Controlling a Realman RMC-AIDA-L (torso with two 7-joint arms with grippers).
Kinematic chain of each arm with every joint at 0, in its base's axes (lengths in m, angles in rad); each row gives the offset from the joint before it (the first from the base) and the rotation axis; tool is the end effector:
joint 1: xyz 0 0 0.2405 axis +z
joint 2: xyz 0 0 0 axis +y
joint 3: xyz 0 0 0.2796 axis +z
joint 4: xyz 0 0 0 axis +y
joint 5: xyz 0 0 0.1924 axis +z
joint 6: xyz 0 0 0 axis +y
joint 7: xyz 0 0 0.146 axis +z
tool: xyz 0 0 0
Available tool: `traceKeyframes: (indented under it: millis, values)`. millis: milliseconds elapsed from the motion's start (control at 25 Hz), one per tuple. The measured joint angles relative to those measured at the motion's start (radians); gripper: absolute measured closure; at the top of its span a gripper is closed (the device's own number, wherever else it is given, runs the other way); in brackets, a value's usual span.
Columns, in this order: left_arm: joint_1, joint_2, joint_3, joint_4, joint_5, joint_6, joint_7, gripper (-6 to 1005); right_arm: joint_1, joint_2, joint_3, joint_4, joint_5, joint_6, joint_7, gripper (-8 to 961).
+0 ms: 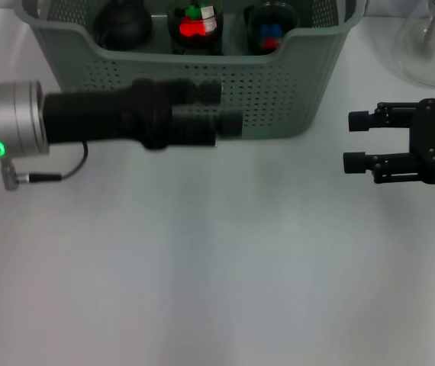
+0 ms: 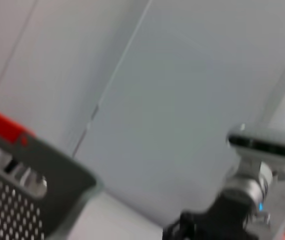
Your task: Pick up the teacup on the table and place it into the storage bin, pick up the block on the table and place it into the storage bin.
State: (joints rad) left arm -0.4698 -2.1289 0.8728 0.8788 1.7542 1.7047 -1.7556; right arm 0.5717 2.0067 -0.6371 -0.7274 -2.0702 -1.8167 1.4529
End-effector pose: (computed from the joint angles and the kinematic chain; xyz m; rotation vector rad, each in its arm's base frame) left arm -0.2124 0.3103 -0.0058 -2.8025 -0.8310 -1.0233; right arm 0.2546 0.3205 0.0260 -2.9105 0.5364 0.7215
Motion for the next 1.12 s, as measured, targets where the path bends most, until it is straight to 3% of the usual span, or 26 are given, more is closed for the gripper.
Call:
traceKeyframes:
  millis: [160,320,560,1120]
  values:
    - [0.003,0.021,-0.003,-0.07,0.054,-0.01,0.088,135,0.001,-0.001,-0.006,0.013,0.0,-0.009,-0.031,174]
    - [-0.003,0.027,-0.006,-0.099,0.097,-0.023,0.113,136,0.011,0.0,-0.025,0.022,-0.003,-0.008,-0.048,174]
    - [0.005,0.028,-0.01,-0.107,0.1,-0.032,0.158,138,0.04,0.003,-0.072,0.028,-0.008,0.011,-0.045,174]
    - [-0.026,0.019,0.003,-0.139,0.105,-0.06,0.189,138,0.065,-0.007,-0.076,0.028,-0.031,0.024,-0.042,174]
